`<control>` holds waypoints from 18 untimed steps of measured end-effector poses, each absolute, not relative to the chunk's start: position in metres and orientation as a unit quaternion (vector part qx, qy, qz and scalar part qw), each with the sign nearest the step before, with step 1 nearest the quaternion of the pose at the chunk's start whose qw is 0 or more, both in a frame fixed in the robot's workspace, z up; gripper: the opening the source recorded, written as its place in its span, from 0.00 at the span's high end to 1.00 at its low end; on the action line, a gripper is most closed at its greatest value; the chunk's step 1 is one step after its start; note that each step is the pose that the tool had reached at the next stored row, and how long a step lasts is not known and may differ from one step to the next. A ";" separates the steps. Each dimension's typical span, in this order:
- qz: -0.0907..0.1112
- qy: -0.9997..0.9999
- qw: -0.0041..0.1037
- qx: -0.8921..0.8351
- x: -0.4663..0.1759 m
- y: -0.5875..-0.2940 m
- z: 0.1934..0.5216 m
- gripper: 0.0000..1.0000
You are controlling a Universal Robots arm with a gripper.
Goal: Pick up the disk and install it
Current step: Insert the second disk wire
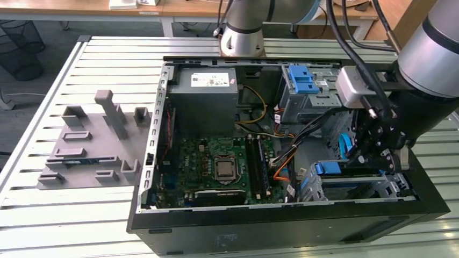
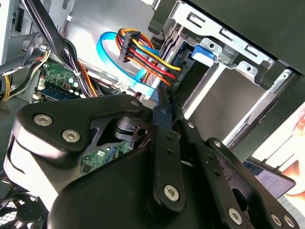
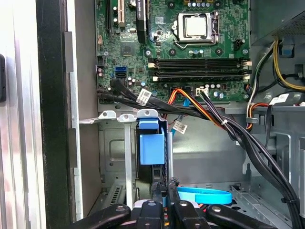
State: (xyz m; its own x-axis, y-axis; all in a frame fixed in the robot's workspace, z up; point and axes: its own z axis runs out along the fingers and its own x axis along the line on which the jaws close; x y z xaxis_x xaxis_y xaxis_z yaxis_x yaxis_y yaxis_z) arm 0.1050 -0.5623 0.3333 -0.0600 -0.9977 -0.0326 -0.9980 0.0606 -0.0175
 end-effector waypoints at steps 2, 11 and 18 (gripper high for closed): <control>0.005 0.728 0.018 -0.685 0.105 -0.563 0.333 0.84; 0.006 0.728 0.019 -0.685 0.105 -0.563 0.330 0.84; 0.006 0.728 0.019 -0.685 0.105 -0.563 0.329 0.84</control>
